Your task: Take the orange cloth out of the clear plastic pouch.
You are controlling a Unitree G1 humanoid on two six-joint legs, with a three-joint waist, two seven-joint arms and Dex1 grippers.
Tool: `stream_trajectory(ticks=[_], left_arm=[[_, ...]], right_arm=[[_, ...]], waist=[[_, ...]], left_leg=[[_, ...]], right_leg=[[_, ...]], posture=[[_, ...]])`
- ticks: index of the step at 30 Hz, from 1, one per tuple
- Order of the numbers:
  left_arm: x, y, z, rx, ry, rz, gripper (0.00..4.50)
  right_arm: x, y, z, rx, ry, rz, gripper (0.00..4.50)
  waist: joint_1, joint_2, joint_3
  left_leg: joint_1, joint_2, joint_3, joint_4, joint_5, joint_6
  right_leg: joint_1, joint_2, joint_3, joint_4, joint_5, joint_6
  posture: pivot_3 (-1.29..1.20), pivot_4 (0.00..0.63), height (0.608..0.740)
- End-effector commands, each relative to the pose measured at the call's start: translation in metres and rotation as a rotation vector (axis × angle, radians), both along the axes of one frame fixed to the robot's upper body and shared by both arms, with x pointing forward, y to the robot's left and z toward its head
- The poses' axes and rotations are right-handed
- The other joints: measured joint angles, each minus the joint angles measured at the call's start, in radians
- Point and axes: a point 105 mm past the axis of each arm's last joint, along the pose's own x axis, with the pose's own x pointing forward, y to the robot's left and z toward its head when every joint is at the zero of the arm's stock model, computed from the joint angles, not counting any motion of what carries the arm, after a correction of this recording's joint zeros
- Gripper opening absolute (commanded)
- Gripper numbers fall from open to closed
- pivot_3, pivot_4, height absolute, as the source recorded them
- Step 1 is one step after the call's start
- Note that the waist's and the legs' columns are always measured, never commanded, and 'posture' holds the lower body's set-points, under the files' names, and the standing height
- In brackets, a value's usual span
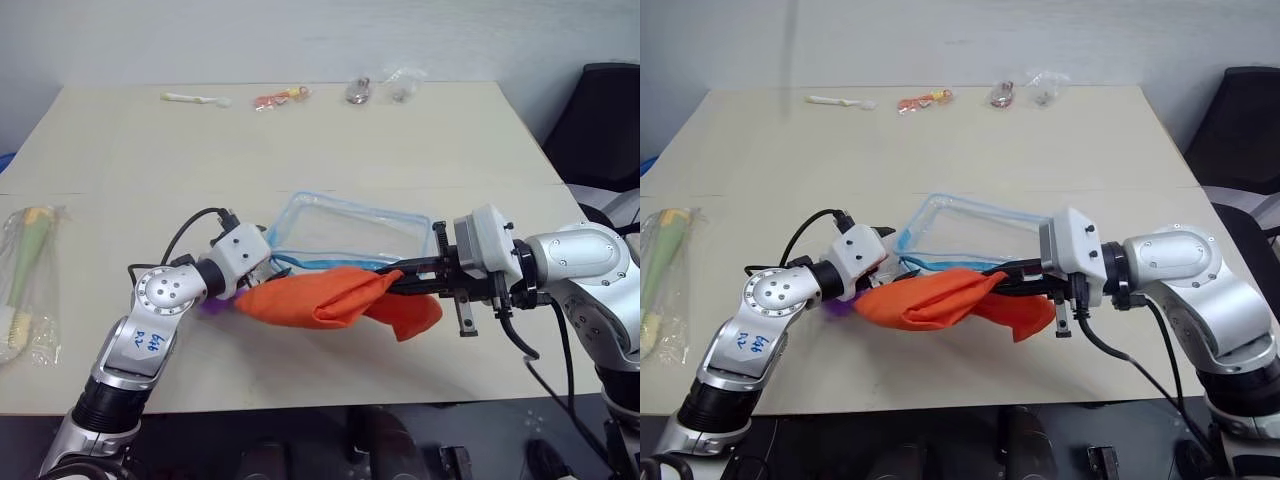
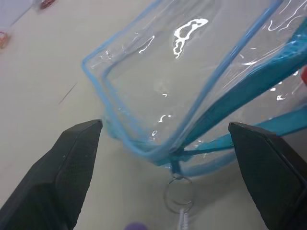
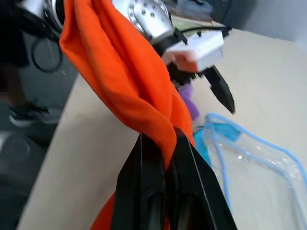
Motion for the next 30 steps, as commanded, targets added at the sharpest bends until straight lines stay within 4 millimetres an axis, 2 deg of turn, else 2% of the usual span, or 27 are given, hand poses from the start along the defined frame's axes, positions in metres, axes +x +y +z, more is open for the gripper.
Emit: stream_trajectory(ticks=[1,4,7,10,14,17,21,22,24,30], left_arm=[[0.001,-0.011,0.013,0.020,-0.064,-0.045,4.48],[0.005,-0.013,0.012,0.036,-0.074,-0.048,4.48],[0.008,-0.014,0.012,0.031,-0.073,-0.050,4.48],[0.009,-0.014,0.012,0.032,-0.078,-0.059,3.87],[0.009,-0.011,0.011,0.052,-0.076,-0.057,2.61],[0.007,-0.002,0.014,0.061,-0.067,-0.021,1.70],[-0.014,0.003,0.020,-0.005,0.029,-0.065,1.70],[-0.019,0.005,0.023,-0.026,0.049,-0.072,1.89],[-0.033,0.004,0.026,-0.026,0.082,-0.131,2.34],[-0.058,0.008,0.018,-0.060,0.272,-0.177,4.19]], right_arm=[[-0.008,0.003,0.025,0.075,0.025,0.048,0.00],[-0.014,0.003,0.040,0.122,0.081,0.077,0.00],[-0.015,-0.001,0.044,0.117,0.107,0.078,0.00],[-0.015,-0.004,0.049,0.147,0.163,0.083,0.00],[-0.016,-0.011,0.055,0.142,0.179,0.078,0.00],[0.009,-0.029,0.067,0.117,0.075,-0.077,0.00],[0.039,-0.060,0.077,0.073,-0.030,-0.260,0.00],[0.044,-0.068,0.077,0.060,-0.045,-0.291,0.00],[0.052,-0.079,0.075,0.040,-0.073,-0.341,0.00],[0.088,-0.104,0.073,0.014,-0.226,-0.525,0.00]], waist=[[0.001,0.000,0.000],[0.002,0.000,0.000],[0.001,0.000,0.000],[0.001,0.000,0.000],[0.001,0.000,0.000],[0.001,0.000,0.000],[0.000,0.000,0.000],[0.000,0.000,0.000],[-0.001,0.000,0.000],[-0.001,0.000,0.000]], left_leg=[[0.000,0.000,0.000,0.000,0.000,0.000],[0.000,0.000,0.000,0.001,0.000,0.000],[0.000,0.000,-0.001,0.000,0.000,0.000],[0.000,0.000,0.000,0.000,0.000,0.000],[-0.001,0.000,0.000,0.000,0.000,0.000],[-0.001,0.000,0.000,0.000,0.000,0.000],[0.000,0.000,0.001,0.000,0.000,0.000],[0.000,0.000,0.001,-0.001,0.000,0.000],[-0.001,0.000,0.001,-0.001,0.000,0.000],[-0.001,0.000,0.001,0.000,0.000,0.000]], right_leg=[[0.000,0.000,0.000,0.000,0.000,0.000],[0.000,0.000,0.000,0.000,0.000,0.000],[0.000,0.000,0.000,0.000,0.000,0.000],[0.000,0.000,0.000,0.000,0.000,0.000],[0.000,0.000,0.000,0.000,0.000,0.000],[0.000,0.000,0.000,0.000,0.000,0.001],[0.000,0.000,0.001,-0.001,0.000,0.001],[-0.001,0.000,0.001,-0.001,0.000,0.001],[-0.001,0.000,0.001,-0.001,0.000,0.001],[-0.001,0.000,0.001,-0.001,0.001,0.001]], posture=[[0.00,0.150,0.740],[0.00,0.150,0.740],[0.00,0.150,0.740],[0.00,0.150,0.740],[0.00,0.150,0.740],[0.00,0.150,0.740],[0.00,0.150,0.740],[0.00,0.150,0.740],[0.00,0.150,0.740],[0.00,0.150,0.740]])
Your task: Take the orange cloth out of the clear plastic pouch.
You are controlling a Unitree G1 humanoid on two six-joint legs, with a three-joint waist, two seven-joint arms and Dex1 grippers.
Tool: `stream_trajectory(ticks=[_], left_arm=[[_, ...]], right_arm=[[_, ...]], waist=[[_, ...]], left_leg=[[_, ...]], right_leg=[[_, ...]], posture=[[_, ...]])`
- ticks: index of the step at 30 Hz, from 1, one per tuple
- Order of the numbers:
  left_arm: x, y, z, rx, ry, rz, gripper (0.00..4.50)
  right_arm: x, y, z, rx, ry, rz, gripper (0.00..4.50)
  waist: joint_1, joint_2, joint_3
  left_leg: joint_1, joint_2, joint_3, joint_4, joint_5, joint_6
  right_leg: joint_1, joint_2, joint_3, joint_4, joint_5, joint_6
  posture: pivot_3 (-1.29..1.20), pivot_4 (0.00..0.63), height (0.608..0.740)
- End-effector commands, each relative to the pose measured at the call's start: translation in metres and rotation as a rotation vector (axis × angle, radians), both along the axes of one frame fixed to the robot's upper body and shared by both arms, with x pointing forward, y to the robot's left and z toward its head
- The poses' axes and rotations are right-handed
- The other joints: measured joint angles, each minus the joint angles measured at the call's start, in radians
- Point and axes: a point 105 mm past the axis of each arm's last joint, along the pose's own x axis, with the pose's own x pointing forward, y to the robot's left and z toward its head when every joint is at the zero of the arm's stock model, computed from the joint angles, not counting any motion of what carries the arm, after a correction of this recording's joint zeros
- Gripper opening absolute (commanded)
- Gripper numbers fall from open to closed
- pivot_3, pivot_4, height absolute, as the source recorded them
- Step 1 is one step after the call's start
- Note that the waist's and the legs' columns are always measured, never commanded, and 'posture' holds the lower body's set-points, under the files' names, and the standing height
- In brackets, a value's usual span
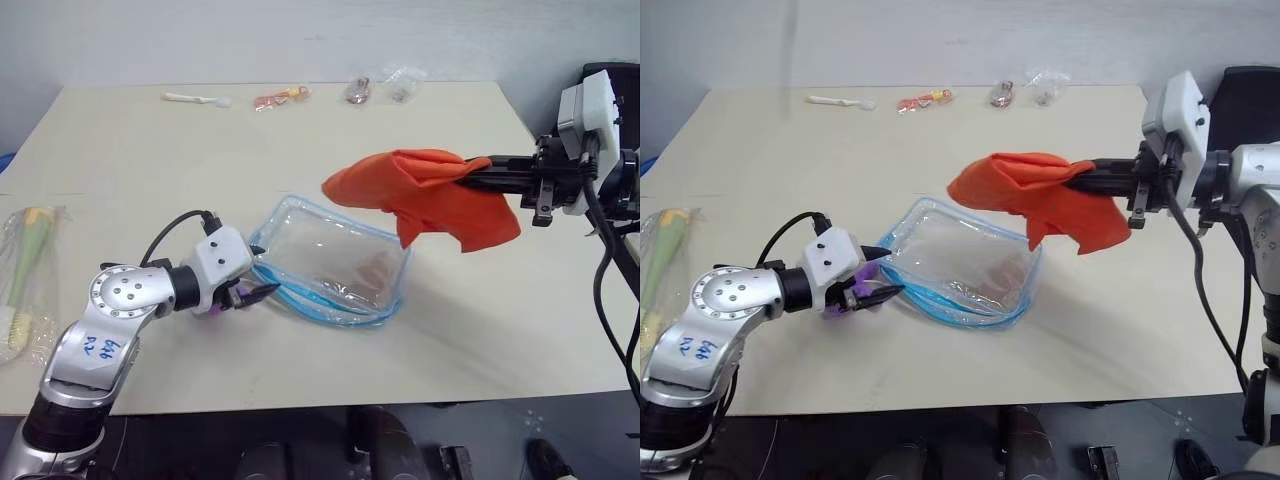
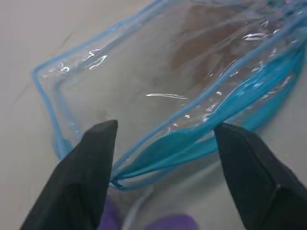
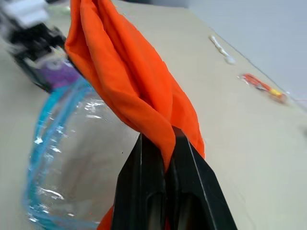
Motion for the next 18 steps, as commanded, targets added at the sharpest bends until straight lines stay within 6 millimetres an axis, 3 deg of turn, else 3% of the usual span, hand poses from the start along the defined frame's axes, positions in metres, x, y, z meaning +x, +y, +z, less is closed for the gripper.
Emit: stream_trajectory(ticks=[1,4,7,10,14,16,18], left_arm=[[-0.015,0.002,0.006,-0.012,0.052,-0.040,4.41],[-0.017,0.011,0.003,0.015,0.089,-0.021,4.41],[-0.033,0.014,0.013,-0.049,0.188,-0.089,4.41],[-0.051,0.024,0.040,-0.122,0.288,-0.166,4.41],[-0.076,0.029,0.073,-0.180,0.406,-0.323,4.41],[-0.071,0.024,0.090,-0.233,0.398,-0.361,4.41],[-0.058,0.012,0.105,-0.317,0.379,-0.388,4.41]], right_arm=[[0.017,-0.013,0.013,-0.044,-0.165,-0.099,0.00],[0.031,-0.025,0.010,-0.109,-0.248,-0.167,0.00],[0.042,-0.040,0.011,-0.191,-0.353,-0.256,0.00],[0.051,-0.065,0.018,-0.225,-0.460,-0.394,0.00],[0.052,-0.084,0.027,-0.335,-0.677,-0.490,0.00],[0.047,-0.089,0.024,-0.435,-0.792,-0.484,0.00],[0.038,-0.094,0.006,-0.501,-0.823,-0.442,0.00]], waist=[[-0.003,0.000,0.000],[-0.006,0.000,0.000],[-0.008,0.000,0.000],[-0.010,0.001,0.001],[-0.018,0.002,0.001],[-0.020,0.006,0.003],[-0.018,0.006,0.003]], left_leg=[[0.000,0.000,0.000,0.000,0.000,0.000],[0.000,0.000,0.000,-0.001,0.000,0.000],[0.000,0.000,0.001,0.000,0.000,0.000],[-0.001,0.000,0.000,0.000,0.000,0.000],[-0.001,0.001,0.000,0.000,0.000,0.000],[-0.002,0.000,-0.001,0.000,0.000,0.000],[-0.002,0.000,-0.003,0.000,0.000,-0.001]], right_leg=[[0.000,0.000,0.000,0.000,0.000,0.000],[-0.001,0.000,0.000,0.000,0.000,0.000],[-0.001,0.000,0.000,0.000,0.000,0.000],[-0.002,0.000,0.000,0.000,0.000,0.000],[-0.002,0.000,0.000,0.000,-0.001,-0.001],[-0.002,0.000,0.000,0.000,-0.001,-0.001],[-0.001,-0.001,0.000,0.000,-0.001,-0.001]], posture=[[0.00,0.150,0.740],[0.00,0.150,0.740],[0.00,0.150,0.740],[0.00,0.150,0.740],[0.00,0.150,0.740],[0.00,0.150,0.740],[0.00,0.150,0.740]])
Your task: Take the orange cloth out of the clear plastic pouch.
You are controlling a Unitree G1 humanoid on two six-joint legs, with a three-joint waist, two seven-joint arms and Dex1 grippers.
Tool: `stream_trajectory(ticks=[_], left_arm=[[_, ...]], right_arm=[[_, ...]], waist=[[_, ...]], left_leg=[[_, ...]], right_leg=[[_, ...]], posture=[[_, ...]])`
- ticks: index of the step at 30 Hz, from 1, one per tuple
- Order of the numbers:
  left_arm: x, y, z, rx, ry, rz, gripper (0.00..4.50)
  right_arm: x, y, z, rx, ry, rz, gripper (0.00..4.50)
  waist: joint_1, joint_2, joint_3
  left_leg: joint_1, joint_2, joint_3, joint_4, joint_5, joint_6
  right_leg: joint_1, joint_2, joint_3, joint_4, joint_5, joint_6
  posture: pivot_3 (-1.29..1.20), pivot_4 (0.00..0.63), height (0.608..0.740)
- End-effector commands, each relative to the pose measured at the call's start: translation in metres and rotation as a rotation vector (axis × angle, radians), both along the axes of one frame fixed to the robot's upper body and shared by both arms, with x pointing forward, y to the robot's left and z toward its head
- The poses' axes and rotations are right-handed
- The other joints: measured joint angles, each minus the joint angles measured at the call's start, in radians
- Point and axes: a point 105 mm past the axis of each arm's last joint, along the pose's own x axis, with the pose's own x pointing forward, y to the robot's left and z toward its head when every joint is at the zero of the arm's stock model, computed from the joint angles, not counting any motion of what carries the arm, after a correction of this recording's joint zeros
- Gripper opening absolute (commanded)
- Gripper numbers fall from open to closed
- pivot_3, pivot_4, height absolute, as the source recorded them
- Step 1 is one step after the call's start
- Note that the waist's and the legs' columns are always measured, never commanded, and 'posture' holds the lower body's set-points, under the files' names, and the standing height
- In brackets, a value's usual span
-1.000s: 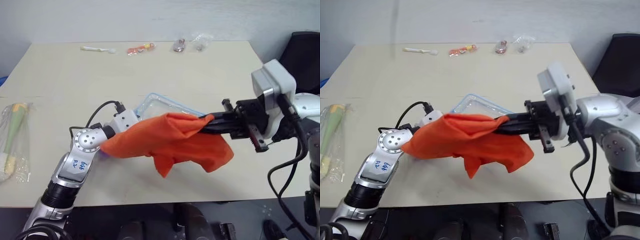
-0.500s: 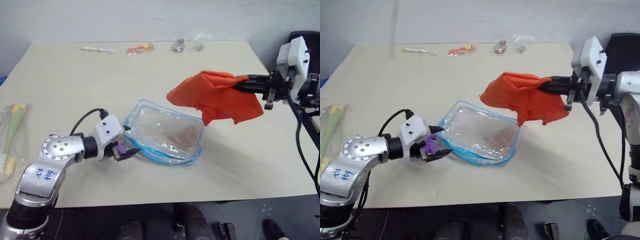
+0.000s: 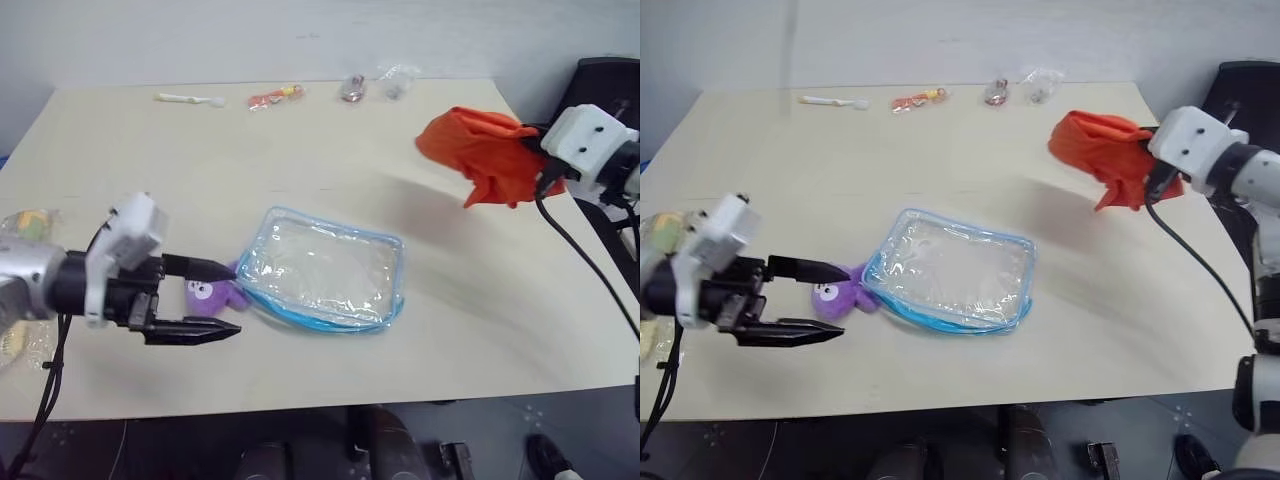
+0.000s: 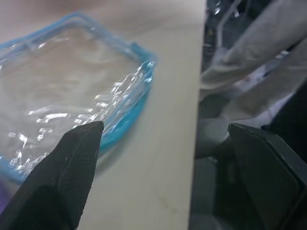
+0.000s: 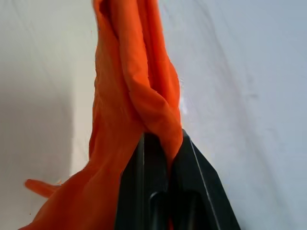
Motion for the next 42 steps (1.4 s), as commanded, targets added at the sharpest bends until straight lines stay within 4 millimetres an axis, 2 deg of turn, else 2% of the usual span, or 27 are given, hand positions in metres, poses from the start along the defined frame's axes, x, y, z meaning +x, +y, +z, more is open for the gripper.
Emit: stream_trajectory(ticks=[1,4,7,9,10,16,20,25,28,30,32,35,38,42], left_arm=[[0.011,-0.016,0.021,-0.127,0.014,-0.037,4.41],[0.017,-0.029,0.025,-0.164,0.029,-0.087,4.41],[0.021,-0.036,0.018,-0.150,0.035,-0.108,4.41],[0.023,-0.036,0.016,-0.143,0.041,-0.114,4.41],[0.025,-0.035,0.015,-0.140,0.040,-0.111,4.41],[0.029,-0.031,0.012,-0.107,0.013,-0.119,4.41],[0.030,-0.027,0.010,-0.092,-0.012,-0.118,4.44],[0.037,-0.013,0.011,-0.097,-0.056,-0.064,4.44],[0.046,0.003,0.018,-0.122,-0.102,0.004,4.44],[0.045,0.017,0.022,-0.109,-0.116,0.028,4.44],[0.042,0.029,0.025,-0.079,-0.124,0.038,4.44],[0.037,0.045,0.029,-0.022,-0.150,0.050,4.44],[0.036,0.060,0.034,0.015,-0.176,0.067,4.44],[0.040,0.069,0.043,0.008,-0.204,0.097,4.44]], right_arm=[[-0.022,-0.007,-0.004,-0.130,-0.111,0.040,0.00],[-0.040,-0.006,-0.057,-0.194,-0.026,0.108,0.00],[-0.063,0.004,-0.116,-0.230,0.095,0.189,0.00],[-0.074,0.008,-0.137,-0.250,0.131,0.217,0.00],[-0.073,0.005,-0.139,-0.235,0.137,0.200,0.00],[-0.072,0.002,-0.142,-0.253,0.152,0.191,0.00],[-0.072,-0.010,-0.145,-0.230,0.226,0.151,0.97],[-0.079,-0.017,-0.143,-0.148,0.327,0.117,2.74],[-0.091,-0.028,-0.138,0.049,0.494,0.044,3.88],[-0.107,-0.041,-0.135,0.197,0.677,-0.019,4.49],[-0.125,-0.054,-0.130,0.320,0.840,-0.079,4.49],[-0.143,-0.082,-0.113,0.521,0.957,-0.171,4.49],[-0.151,-0.105,-0.096,0.669,0.958,-0.230,4.49],[-0.157,-0.114,-0.085,0.786,0.949,-0.231,4.49]], waist=[[-0.001,0.000,0.000],[-0.010,-0.001,-0.001],[-0.013,-0.001,0.000],[-0.020,-0.001,0.000],[-0.025,-0.001,0.000],[-0.035,-0.001,0.000],[-0.025,-0.001,0.000],[-0.011,-0.001,0.000],[-0.004,-0.001,0.000],[-0.001,-0.001,0.000],[-0.001,-0.001,0.000],[-0.001,-0.002,0.000],[-0.003,-0.002,0.000],[-0.002,-0.003,0.001]], left_leg=[[0.001,0.000,0.000,0.000,0.000,0.000],[-0.001,0.000,0.000,0.000,0.000,0.000],[-0.002,0.000,0.000,0.000,0.000,0.000],[-0.003,0.000,0.001,0.000,0.000,-0.001],[-0.002,0.000,0.001,0.000,0.000,-0.001],[0.003,-0.001,0.001,0.000,0.002,-0.004],[0.002,-0.001,0.000,0.000,0.002,-0.004],[0.002,-0.001,0.000,0.000,0.002,-0.004],[0.002,-0.001,0.000,0.001,0.002,-0.004],[0.001,-0.001,0.000,0.001,0.002,-0.004],[0.002,-0.001,0.000,0.000,0.002,-0.003],[0.002,-0.001,0.000,-0.001,0.002,-0.003],[0.003,-0.001,0.001,-0.001,0.001,-0.003],[0.003,-0.001,0.001,-0.002,0.001,-0.003]], right_leg=[[0.001,0.000,0.000,0.000,0.000,0.000],[0.003,0.000,0.001,0.001,0.000,0.000],[0.000,0.000,0.002,0.002,0.000,0.000],[0.000,0.001,0.003,0.003,0.000,0.000],[0.000,0.001,0.004,0.003,0.000,0.000],[0.001,0.002,0.008,0.008,-0.001,-0.001],[0.001,0.002,0.008,0.008,-0.001,-0.002],[0.001,0.003,0.008,0.007,-0.001,-0.002],[0.001,0.002,0.007,0.007,-0.001,-0.002],[0.001,0.003,0.007,0.007,-0.001,-0.002],[0.001,0.003,0.007,0.006,-0.001,-0.001],[0.002,0.004,0.006,0.002,-0.001,-0.001],[0.002,0.004,0.007,-0.001,-0.001,-0.001],[0.002,0.005,0.007,-0.001,-0.001,-0.001]], posture=[[0.00,0.150,0.740],[0.00,0.150,0.740],[0.00,0.150,0.740],[0.00,0.150,0.740],[0.00,0.150,0.740],[0.00,0.150,0.740],[0.00,0.150,0.740],[0.00,0.150,0.740],[0.00,0.150,0.740],[0.00,0.150,0.740],[0.00,0.150,0.740],[0.00,0.150,0.740],[0.00,0.150,0.740],[0.00,0.150,0.740]])
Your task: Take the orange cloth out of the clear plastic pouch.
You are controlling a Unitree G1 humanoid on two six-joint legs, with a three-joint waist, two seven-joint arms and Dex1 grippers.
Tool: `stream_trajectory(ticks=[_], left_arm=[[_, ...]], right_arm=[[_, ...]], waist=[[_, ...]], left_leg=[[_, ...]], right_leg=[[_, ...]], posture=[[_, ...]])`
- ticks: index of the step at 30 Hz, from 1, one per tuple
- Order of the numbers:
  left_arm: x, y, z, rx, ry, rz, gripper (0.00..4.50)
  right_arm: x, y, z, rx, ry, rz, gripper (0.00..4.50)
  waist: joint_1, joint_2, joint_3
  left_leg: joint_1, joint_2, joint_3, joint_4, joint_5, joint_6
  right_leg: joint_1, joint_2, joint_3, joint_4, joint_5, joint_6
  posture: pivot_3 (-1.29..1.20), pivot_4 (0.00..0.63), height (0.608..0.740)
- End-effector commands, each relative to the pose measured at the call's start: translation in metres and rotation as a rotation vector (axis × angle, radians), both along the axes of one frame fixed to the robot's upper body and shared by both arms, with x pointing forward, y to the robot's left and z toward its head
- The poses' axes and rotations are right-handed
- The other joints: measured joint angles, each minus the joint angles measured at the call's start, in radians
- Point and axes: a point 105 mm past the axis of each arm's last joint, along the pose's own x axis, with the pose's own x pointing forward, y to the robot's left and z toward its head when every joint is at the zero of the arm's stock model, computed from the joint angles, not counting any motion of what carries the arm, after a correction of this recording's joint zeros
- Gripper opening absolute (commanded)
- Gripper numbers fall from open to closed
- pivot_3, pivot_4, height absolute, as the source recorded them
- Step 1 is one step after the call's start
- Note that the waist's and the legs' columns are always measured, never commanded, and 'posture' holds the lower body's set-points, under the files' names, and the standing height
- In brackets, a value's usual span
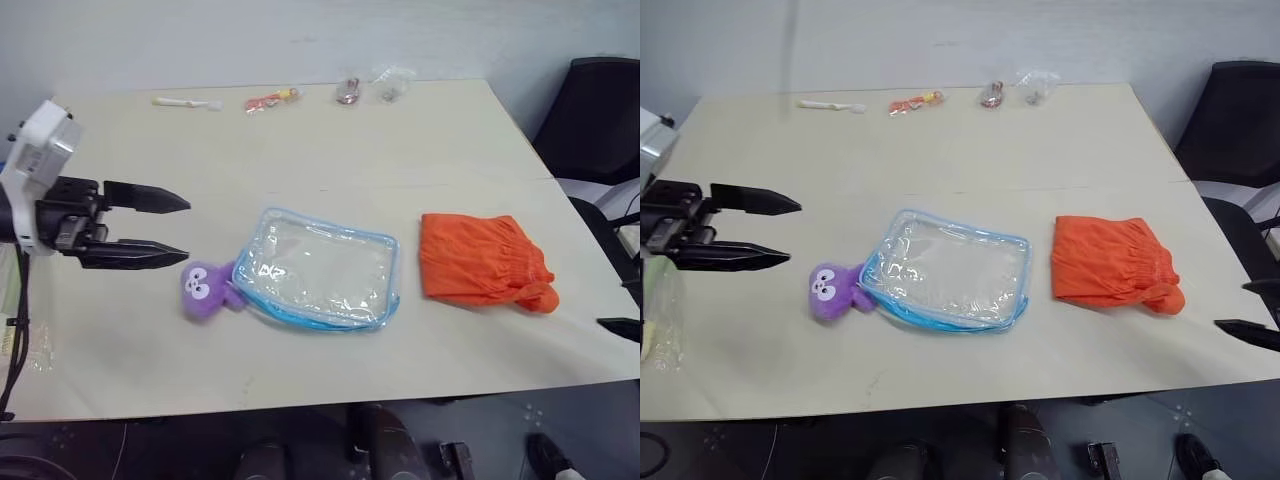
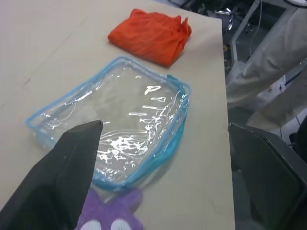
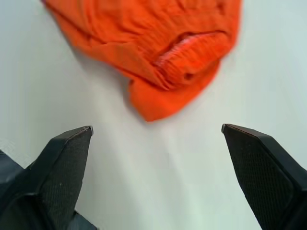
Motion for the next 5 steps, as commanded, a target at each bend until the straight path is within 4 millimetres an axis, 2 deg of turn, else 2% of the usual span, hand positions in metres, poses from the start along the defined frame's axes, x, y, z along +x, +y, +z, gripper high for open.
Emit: stream_trajectory(ticks=[1,5], left_arm=[[0.0001,0.0080,0.0187,0.005,-0.080,0.021,4.44],[0.0023,0.0082,0.0161,0.028,-0.095,0.009,4.44]], right_arm=[[-0.0023,-0.0054,0.0209,0.074,-0.055,-0.034,4.49],[-0.0002,-0.0040,0.0208,0.099,-0.073,-0.050,4.49]], waist=[[0.000,0.000,0.000],[-0.004,0.000,0.000]], left_leg=[[0.000,0.000,0.001,0.000,0.000,0.000],[0.000,0.000,0.001,0.000,0.000,0.000]], right_leg=[[0.000,0.000,0.000,0.001,0.000,0.001],[0.000,0.000,0.000,0.003,0.001,0.001]], posture=[[0.00,0.150,0.740],[0.00,0.150,0.740]])
